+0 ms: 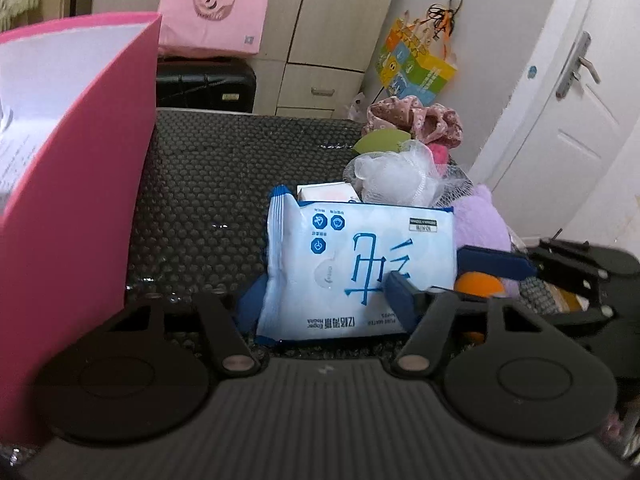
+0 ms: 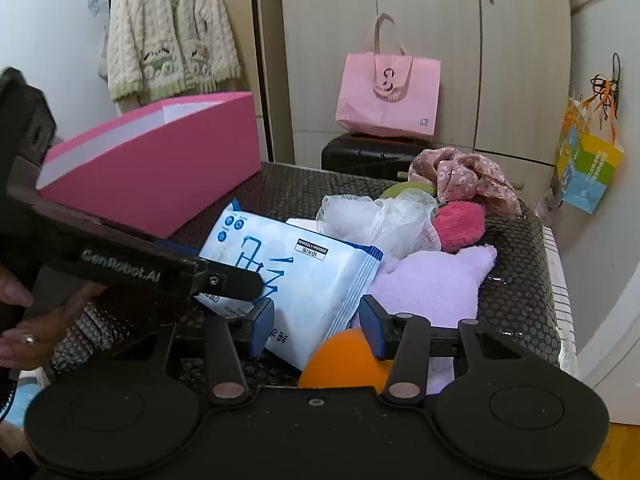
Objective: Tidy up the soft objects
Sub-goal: 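Move the left gripper to the blue-and-white wipes pack and grasp it, then lift the wipes pack with the left gripper and carry it over the box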
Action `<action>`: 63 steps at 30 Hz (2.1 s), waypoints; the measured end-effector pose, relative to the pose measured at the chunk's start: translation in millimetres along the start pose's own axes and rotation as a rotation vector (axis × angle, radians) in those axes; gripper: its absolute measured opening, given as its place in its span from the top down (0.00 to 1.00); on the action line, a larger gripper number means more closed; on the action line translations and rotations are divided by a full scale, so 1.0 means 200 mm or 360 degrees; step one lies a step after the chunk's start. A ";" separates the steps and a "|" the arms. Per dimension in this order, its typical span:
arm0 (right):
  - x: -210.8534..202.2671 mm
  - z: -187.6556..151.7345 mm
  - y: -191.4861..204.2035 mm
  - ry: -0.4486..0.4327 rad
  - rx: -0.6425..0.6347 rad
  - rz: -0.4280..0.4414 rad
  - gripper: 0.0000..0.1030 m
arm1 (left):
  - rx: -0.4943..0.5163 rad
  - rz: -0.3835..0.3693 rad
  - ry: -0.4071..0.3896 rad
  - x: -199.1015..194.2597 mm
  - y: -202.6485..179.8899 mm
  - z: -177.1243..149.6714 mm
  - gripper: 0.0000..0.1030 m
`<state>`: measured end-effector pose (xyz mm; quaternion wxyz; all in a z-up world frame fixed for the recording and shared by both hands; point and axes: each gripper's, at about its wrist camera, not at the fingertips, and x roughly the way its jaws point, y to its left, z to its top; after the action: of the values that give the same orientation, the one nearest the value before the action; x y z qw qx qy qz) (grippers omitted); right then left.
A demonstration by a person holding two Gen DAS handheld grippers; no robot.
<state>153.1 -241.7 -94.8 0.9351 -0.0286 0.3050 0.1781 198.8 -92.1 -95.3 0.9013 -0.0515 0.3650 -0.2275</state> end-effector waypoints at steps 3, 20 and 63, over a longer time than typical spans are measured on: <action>0.03 0.03 0.00 0.0055 -0.0011 -0.0005 0.46 | 0.0003 -0.0013 -0.0006 -0.02 0.00 -0.01 0.56; 0.00 -0.07 0.00 -0.0174 0.0118 -0.0006 0.61 | -0.0053 -0.0115 -0.0041 -0.07 0.02 -0.07 0.69; -0.36 -0.11 0.40 -0.0059 0.0119 0.0092 0.53 | 0.0096 -0.0157 -0.0030 -0.66 0.03 -0.27 0.70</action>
<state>59.3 -192.6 -66.6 0.9355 0.0184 0.2946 0.1940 81.7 -24.9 -52.3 0.8936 -0.0444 0.3464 -0.2820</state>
